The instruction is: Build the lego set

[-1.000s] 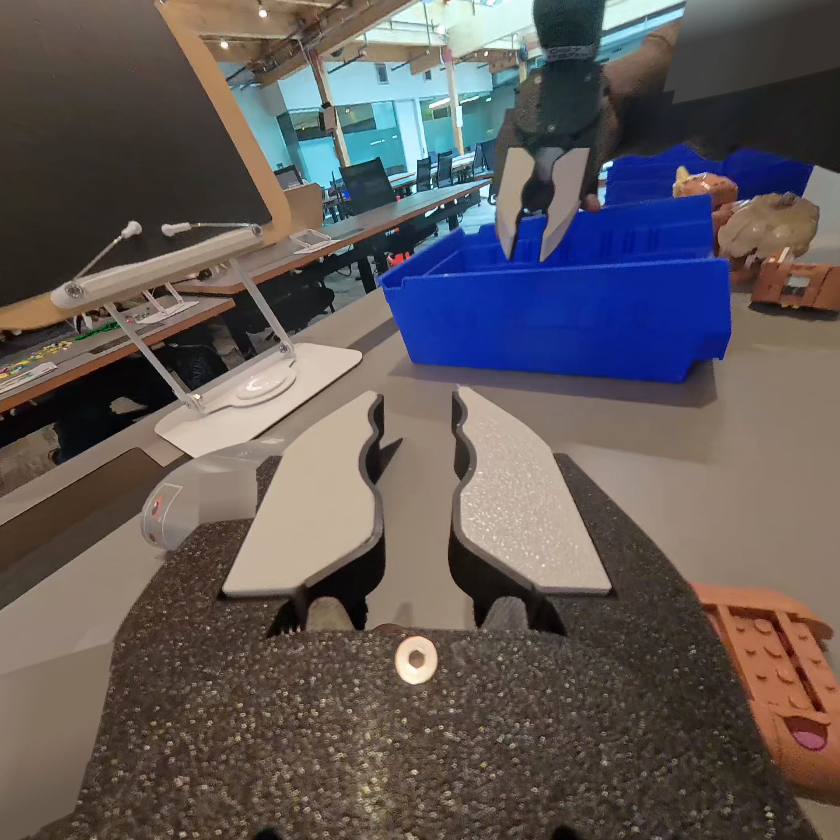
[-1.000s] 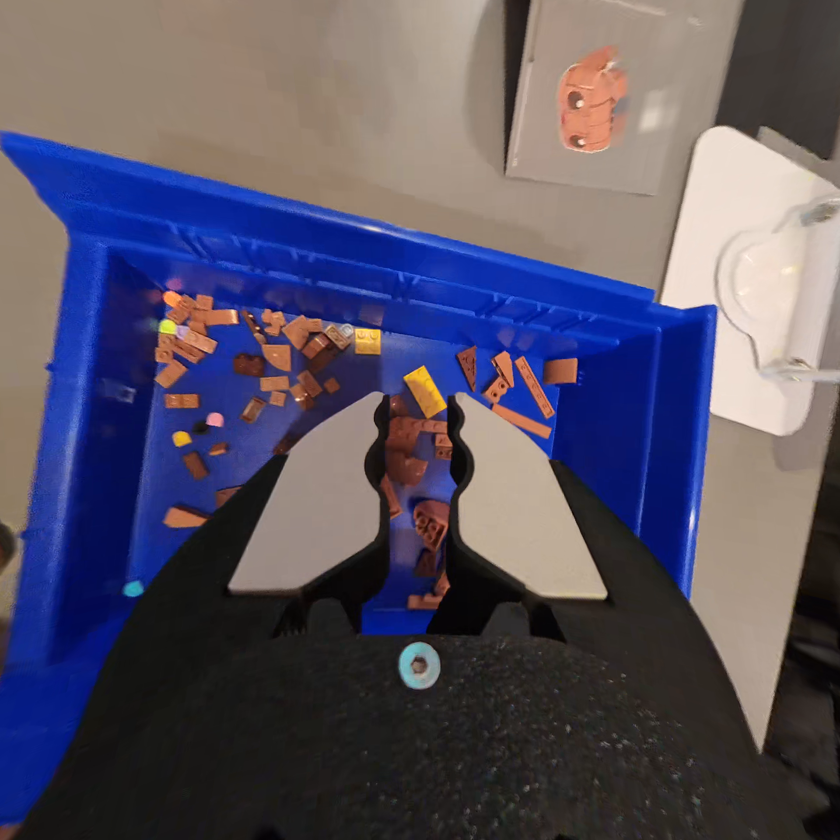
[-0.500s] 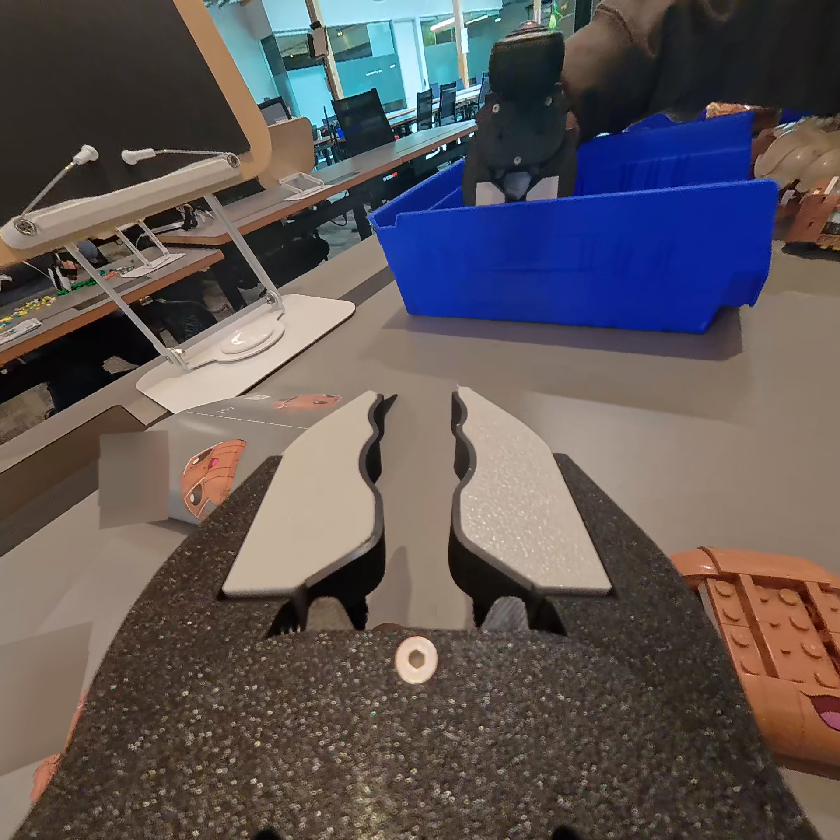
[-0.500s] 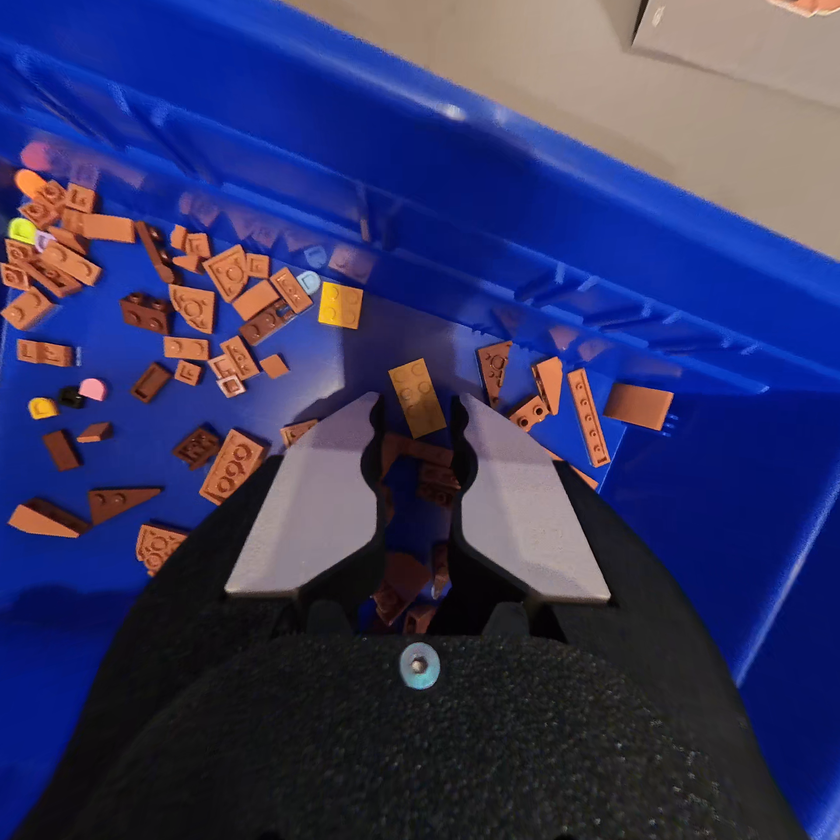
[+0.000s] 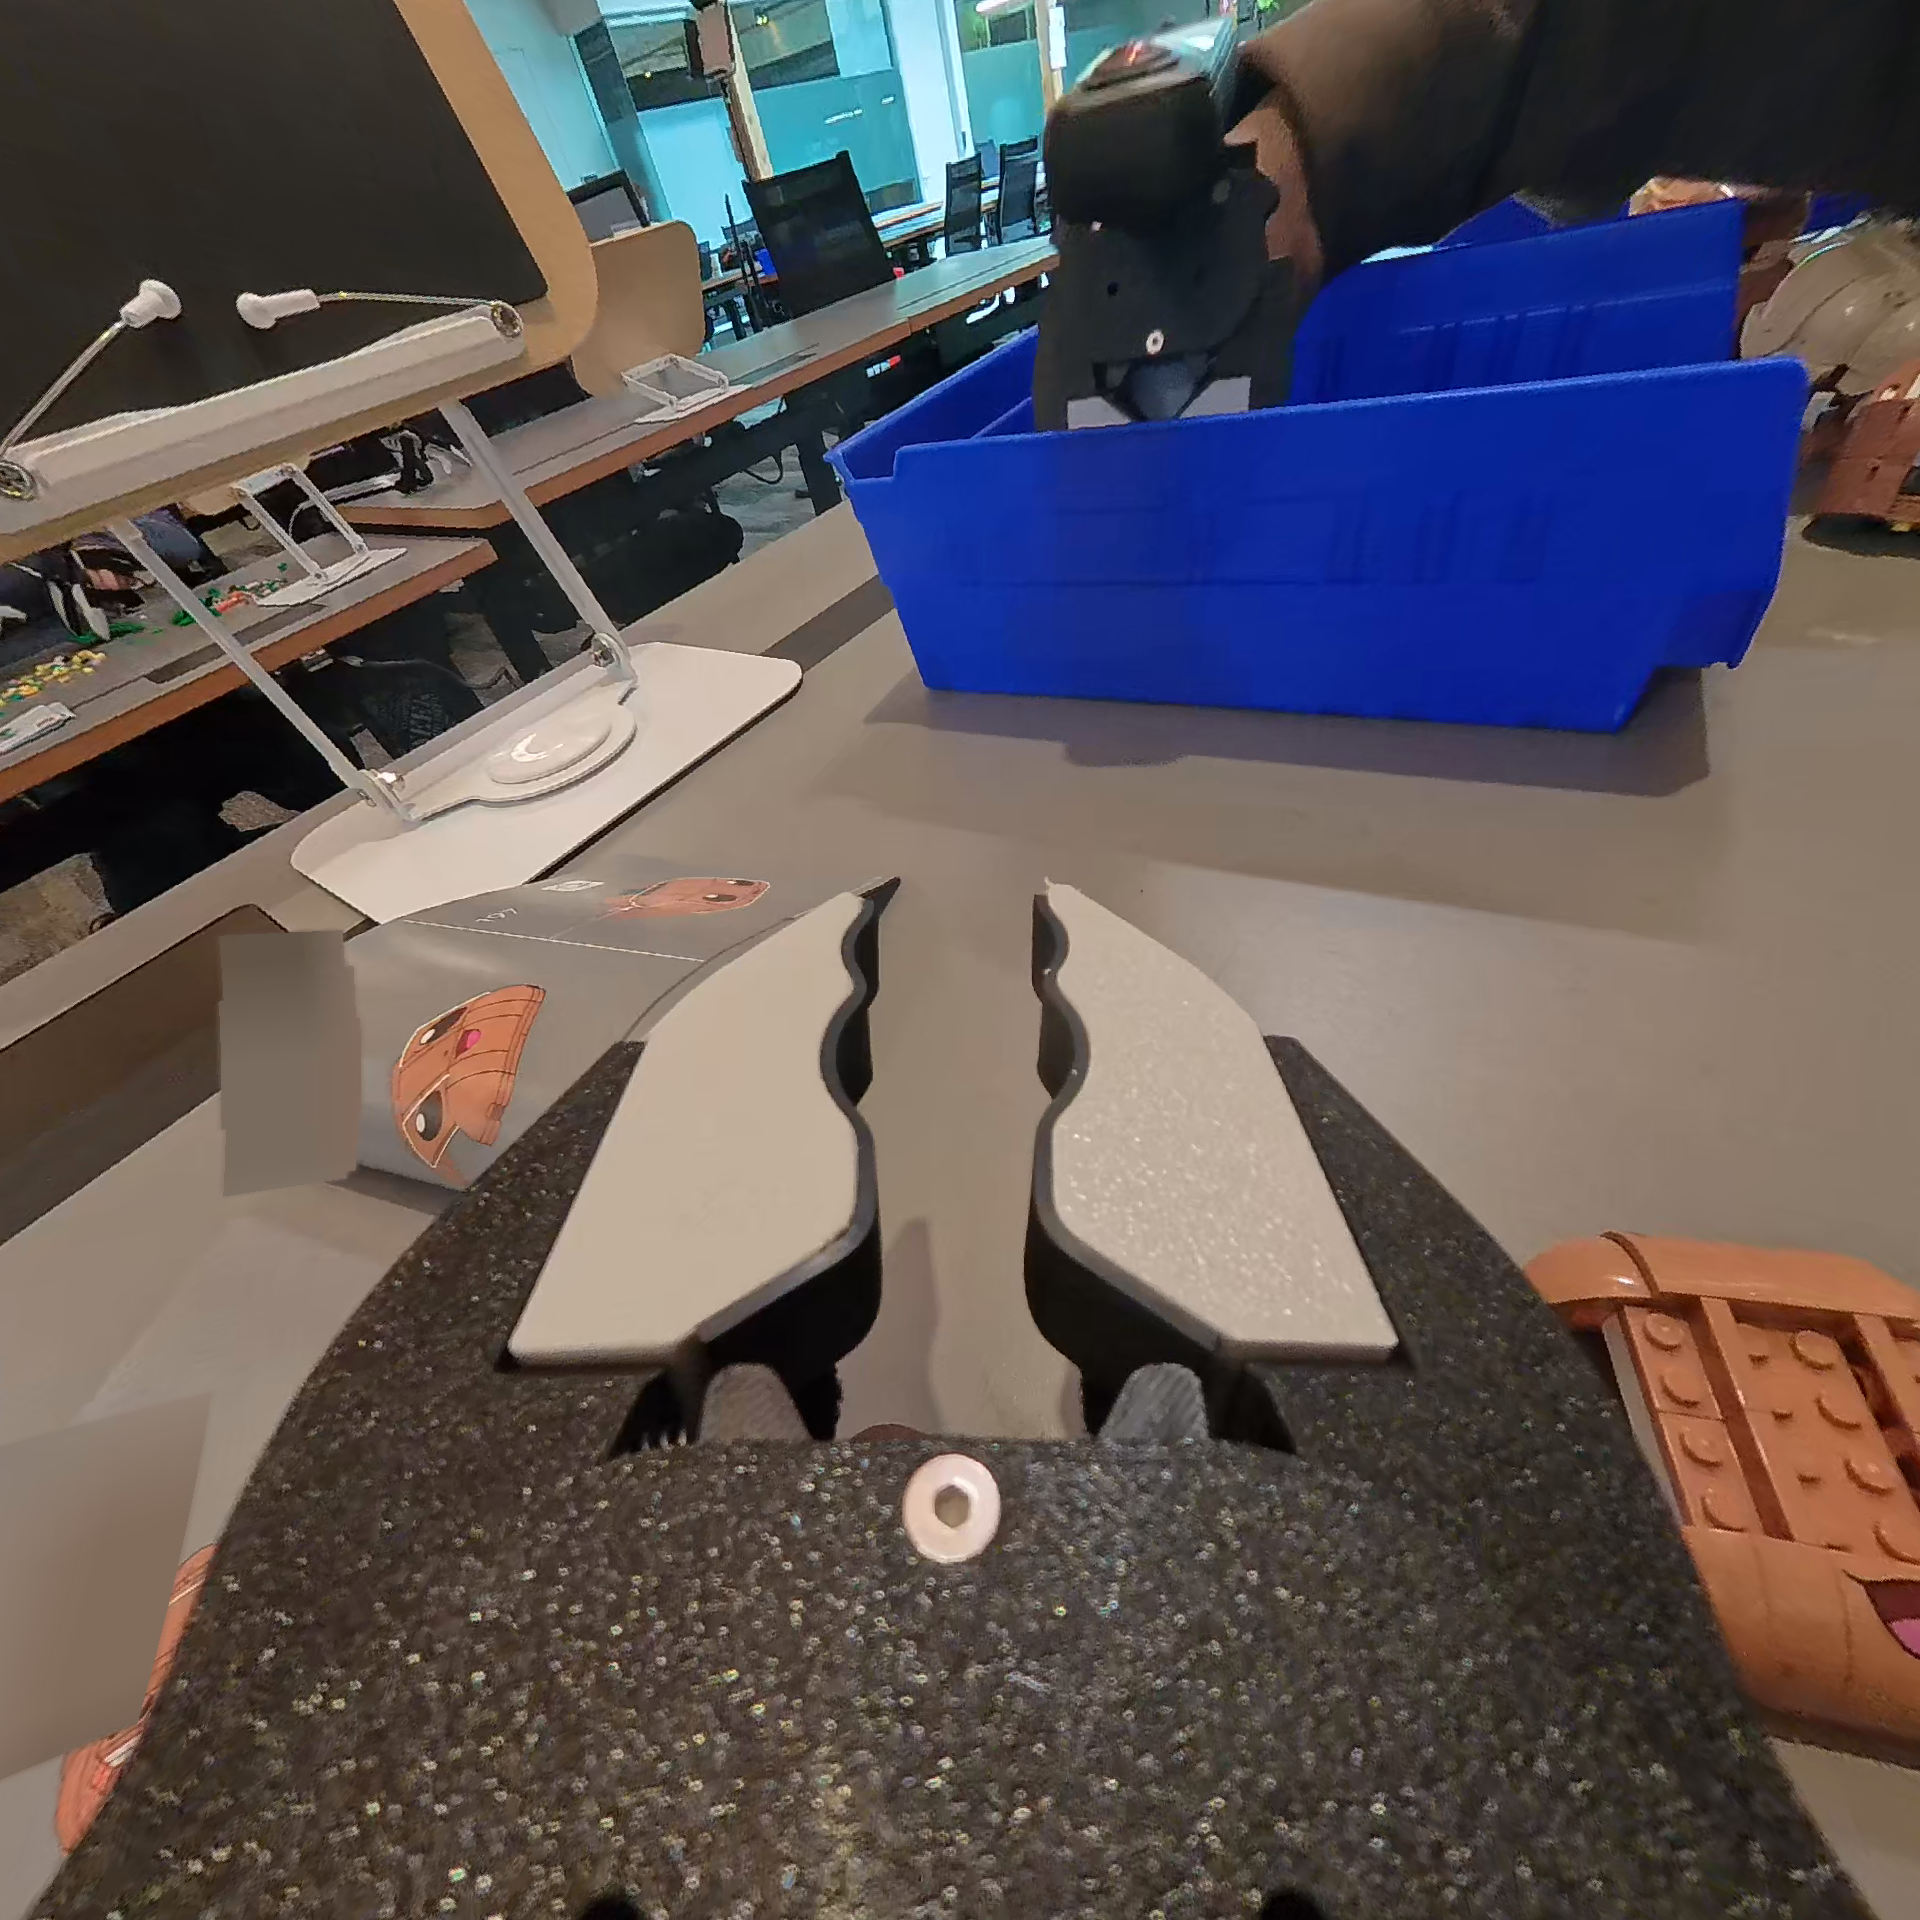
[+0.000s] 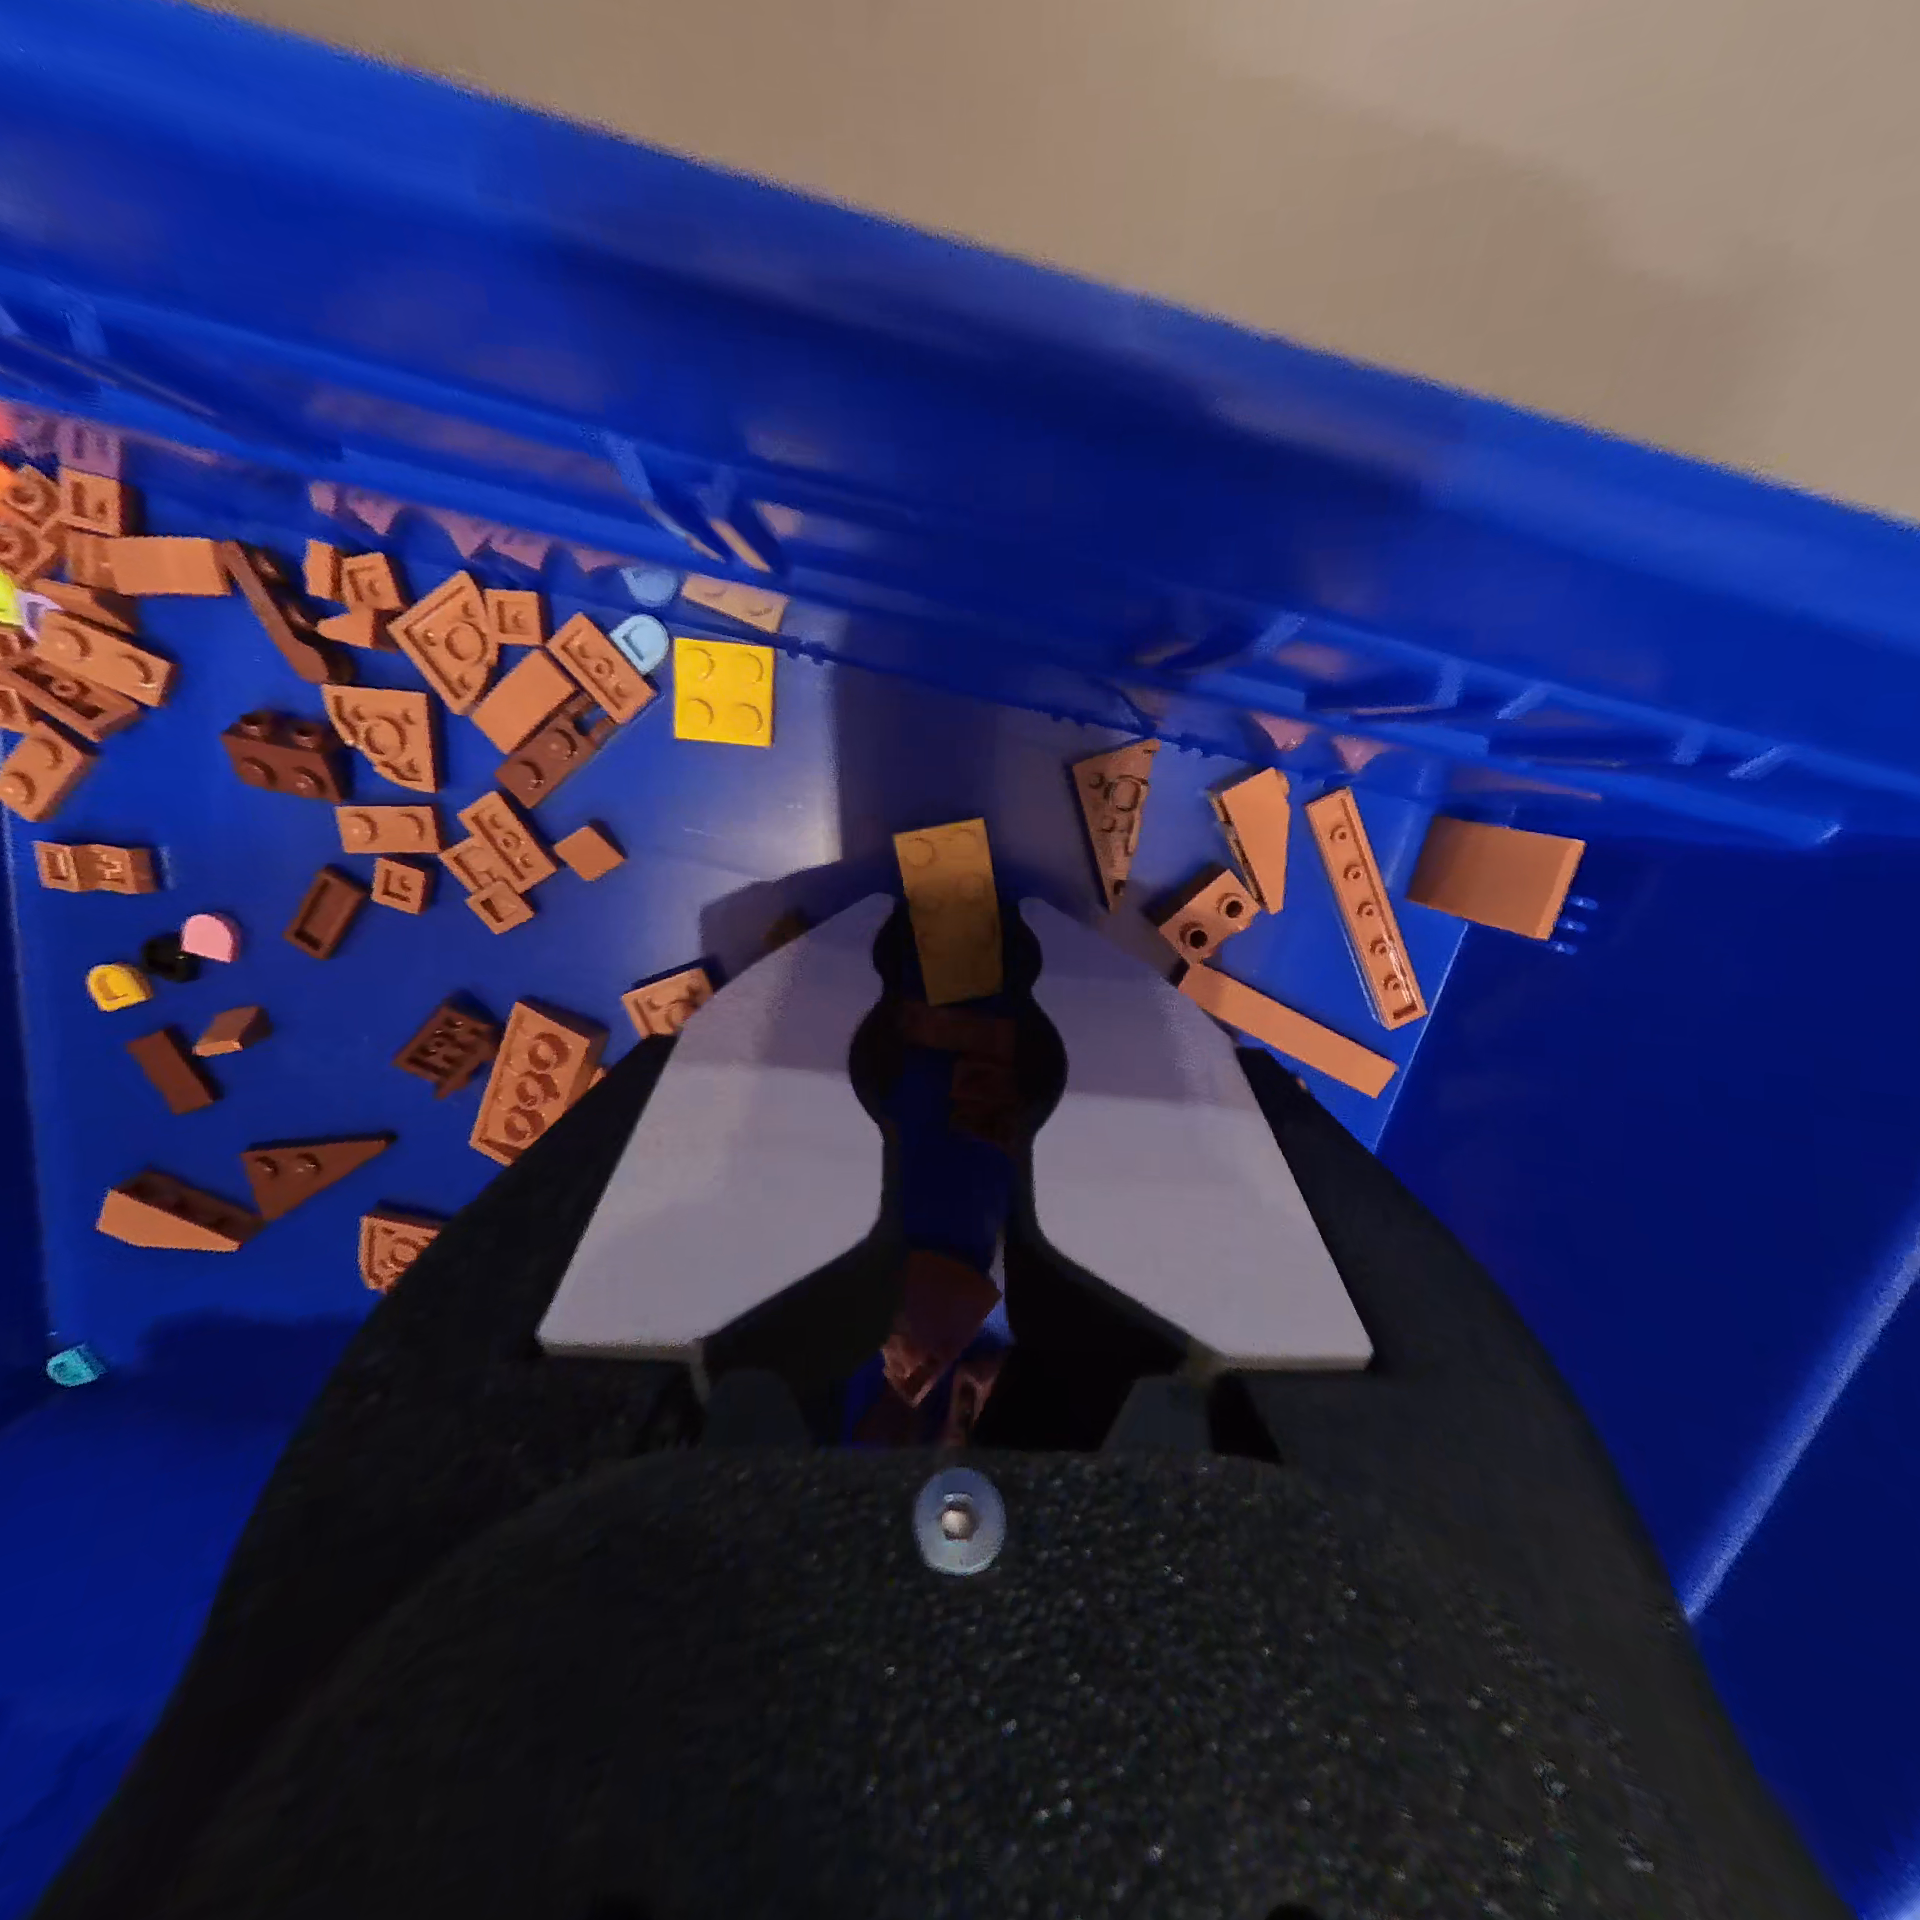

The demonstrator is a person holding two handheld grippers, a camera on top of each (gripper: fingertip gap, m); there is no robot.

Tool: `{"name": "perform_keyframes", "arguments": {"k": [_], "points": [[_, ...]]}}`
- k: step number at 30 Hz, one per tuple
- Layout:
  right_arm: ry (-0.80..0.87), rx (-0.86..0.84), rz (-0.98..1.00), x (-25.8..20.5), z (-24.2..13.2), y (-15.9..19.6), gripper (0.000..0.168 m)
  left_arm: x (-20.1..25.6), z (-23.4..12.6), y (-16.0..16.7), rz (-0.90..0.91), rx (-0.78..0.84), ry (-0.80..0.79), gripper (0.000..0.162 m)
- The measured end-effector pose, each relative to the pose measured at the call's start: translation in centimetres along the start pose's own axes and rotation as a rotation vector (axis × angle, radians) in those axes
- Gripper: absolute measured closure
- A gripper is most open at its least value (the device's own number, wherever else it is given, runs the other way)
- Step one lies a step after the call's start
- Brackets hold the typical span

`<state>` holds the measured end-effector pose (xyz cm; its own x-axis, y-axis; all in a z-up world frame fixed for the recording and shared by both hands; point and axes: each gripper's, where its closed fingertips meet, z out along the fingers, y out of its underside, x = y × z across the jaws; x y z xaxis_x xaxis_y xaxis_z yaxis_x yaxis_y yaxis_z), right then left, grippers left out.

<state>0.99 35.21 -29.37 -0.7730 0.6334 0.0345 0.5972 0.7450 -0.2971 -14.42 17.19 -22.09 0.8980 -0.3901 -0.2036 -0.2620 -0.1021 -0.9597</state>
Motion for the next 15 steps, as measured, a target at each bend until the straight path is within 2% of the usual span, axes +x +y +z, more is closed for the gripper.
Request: {"name": "perform_keyframes", "arguments": {"k": [5, 9, 12, 15], "points": [[0.134, 0.117, 0.087, -1.4, -5.4, -2.4, 0.152, 0.1, 0.0, 0.2, 0.004, -0.017, 0.003, 0.134], [0.296, 0.169, 0.372, -4.8, -9.8, -3.4, 0.151, -0.2, 0.1, 0.7, -0.010, -0.053, -0.018, 0.134], [0.334, 0.253, 0.592, -9.8, -11.1, -5.3, 0.152, -0.6, 0.1, 0.9, -0.036, -0.072, -0.039, 0.134], [0.370, 0.306, 0.631, -15.0, -10.5, -8.3, 0.152, -1.0, 0.1, 1.1, -0.066, -0.083, -0.061, 0.134]]}}
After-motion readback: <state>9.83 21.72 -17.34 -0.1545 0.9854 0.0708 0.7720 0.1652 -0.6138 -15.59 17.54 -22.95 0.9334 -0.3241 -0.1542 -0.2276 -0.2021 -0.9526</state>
